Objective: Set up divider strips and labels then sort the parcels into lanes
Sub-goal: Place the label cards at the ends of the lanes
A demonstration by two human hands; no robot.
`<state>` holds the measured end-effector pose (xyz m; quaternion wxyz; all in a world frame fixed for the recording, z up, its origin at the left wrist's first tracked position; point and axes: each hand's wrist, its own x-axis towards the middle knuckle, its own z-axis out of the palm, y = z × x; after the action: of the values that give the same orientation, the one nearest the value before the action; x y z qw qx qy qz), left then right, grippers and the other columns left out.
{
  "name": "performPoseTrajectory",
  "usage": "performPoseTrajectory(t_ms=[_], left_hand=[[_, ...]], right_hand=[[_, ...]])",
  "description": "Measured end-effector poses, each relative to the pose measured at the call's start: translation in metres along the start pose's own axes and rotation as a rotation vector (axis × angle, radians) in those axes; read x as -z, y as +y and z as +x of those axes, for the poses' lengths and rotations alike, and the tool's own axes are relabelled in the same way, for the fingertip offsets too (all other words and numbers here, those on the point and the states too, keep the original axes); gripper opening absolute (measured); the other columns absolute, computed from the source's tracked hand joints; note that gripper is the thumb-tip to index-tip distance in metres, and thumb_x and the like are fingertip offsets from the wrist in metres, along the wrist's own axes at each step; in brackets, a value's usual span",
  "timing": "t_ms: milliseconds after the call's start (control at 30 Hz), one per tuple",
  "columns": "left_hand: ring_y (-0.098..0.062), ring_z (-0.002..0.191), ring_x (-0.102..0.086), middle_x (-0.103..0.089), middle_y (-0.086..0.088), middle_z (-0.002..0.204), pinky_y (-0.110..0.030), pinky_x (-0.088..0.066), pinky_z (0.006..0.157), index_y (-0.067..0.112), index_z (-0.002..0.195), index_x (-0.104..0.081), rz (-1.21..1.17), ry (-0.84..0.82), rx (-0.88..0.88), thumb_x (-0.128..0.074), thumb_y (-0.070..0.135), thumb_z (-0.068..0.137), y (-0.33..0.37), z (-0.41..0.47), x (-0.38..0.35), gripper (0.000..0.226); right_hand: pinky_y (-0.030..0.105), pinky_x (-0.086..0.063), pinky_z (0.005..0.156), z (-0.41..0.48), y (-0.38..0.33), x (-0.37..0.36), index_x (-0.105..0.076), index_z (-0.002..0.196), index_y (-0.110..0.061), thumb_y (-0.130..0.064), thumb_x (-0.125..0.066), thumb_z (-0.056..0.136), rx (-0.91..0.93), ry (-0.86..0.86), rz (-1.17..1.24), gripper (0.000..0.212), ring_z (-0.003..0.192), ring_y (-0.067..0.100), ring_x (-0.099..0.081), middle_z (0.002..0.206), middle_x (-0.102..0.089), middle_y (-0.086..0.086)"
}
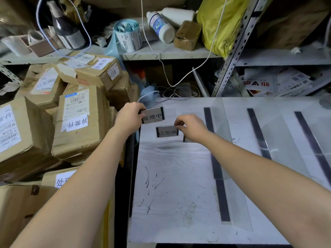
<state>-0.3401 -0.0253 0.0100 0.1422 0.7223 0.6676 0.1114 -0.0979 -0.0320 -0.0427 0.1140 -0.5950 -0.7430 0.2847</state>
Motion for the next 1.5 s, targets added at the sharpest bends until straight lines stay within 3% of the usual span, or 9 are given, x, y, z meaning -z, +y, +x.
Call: performPoseTrajectory(t_ms=[300, 367, 700, 867, 1067, 1333, 1500], left_hand=[[-0.029, 0.112, -0.064, -0.069, -0.012, 0.118, -0.037, -0.06, 0.089, 0.013, 0.117, -0.065, -0.147, 0.066, -0.118, -0.059, 0.011, 0.1, 0.041, -0.023, 0.031, 0.018], [-0.03, 0.111, -0.065, -0.069, -0.013, 0.118, -0.039, -0.06, 0.09, 0.011, 0.116, -0.065, -0.156, 0.095, -0.15, -0.06, 0.01, 0.1, 0.054, -0.03, 0.038, 0.018], [-0.03, 0.095, -0.065, -0.072, -0.012, 0.106, -0.041, -0.055, 0.084, 0.009, 0.109, -0.069, -0.11, 0.266, -0.232, -0.062, 0.004, 0.094, 0.128, -0.069, 0.067, 0.017], [-0.03, 0.099, -0.064, -0.071, -0.012, 0.109, -0.043, -0.055, 0.085, 0.009, 0.11, -0.068, -0.042, 0.324, -0.222, -0.059, 0.003, 0.095, 0.191, -0.095, 0.068, 0.018], [-0.034, 0.101, -0.063, -0.071, -0.014, 0.108, -0.043, -0.053, 0.087, 0.007, 0.11, -0.07, 0.015, 0.357, -0.227, -0.059, 0.002, 0.092, 0.278, -0.11, 0.057, 0.022], [-0.033, 0.094, -0.064, -0.072, -0.014, 0.098, -0.045, -0.056, 0.082, 0.005, 0.102, -0.074, 0.012, 0.268, -0.252, -0.061, 0.001, 0.087, 0.375, -0.109, 0.005, 0.021], [-0.03, 0.089, -0.065, -0.072, -0.01, 0.098, -0.036, -0.053, 0.074, 0.004, 0.101, -0.075, 0.058, 0.192, -0.244, -0.061, 0.0, 0.088, 0.4, -0.093, -0.03, 0.019]], right_hand=[[0.037, -0.055, 0.08, -0.058, -0.012, 0.039, -0.073, 0.104, -0.021, -0.02, -0.066, 0.098, 0.014, 0.091, -0.027, 0.01, 0.092, 0.02, -0.065, 0.096, -0.07, -0.004], [0.042, -0.057, 0.081, -0.073, -0.013, 0.048, -0.073, 0.104, -0.021, -0.02, -0.066, 0.098, 0.022, 0.112, -0.011, 0.01, 0.09, 0.019, -0.065, 0.098, -0.071, -0.004], [0.039, -0.056, 0.086, -0.145, 0.009, 0.113, -0.072, 0.105, -0.021, -0.019, -0.067, 0.098, 0.123, 0.264, 0.058, 0.009, 0.091, 0.014, -0.065, 0.093, -0.066, -0.012], [0.046, -0.056, 0.088, -0.185, 0.044, 0.151, -0.07, 0.1, -0.025, -0.015, -0.065, 0.097, 0.202, 0.33, 0.103, 0.011, 0.094, 0.018, -0.065, 0.094, -0.066, -0.011], [0.045, -0.056, 0.085, -0.238, 0.109, 0.209, -0.068, 0.095, -0.027, -0.014, -0.067, 0.095, 0.251, 0.427, 0.122, 0.013, 0.088, 0.015, -0.062, 0.091, -0.066, -0.011], [0.042, -0.055, 0.085, -0.291, 0.202, 0.267, -0.064, 0.091, -0.027, -0.013, -0.065, 0.096, 0.125, 0.489, 0.102, 0.015, 0.086, 0.017, -0.061, 0.088, -0.065, -0.008], [0.042, -0.056, 0.081, -0.299, 0.247, 0.278, -0.062, 0.091, -0.029, -0.016, -0.064, 0.098, 0.04, 0.491, 0.104, 0.014, 0.085, 0.016, -0.062, 0.088, -0.065, -0.01]])
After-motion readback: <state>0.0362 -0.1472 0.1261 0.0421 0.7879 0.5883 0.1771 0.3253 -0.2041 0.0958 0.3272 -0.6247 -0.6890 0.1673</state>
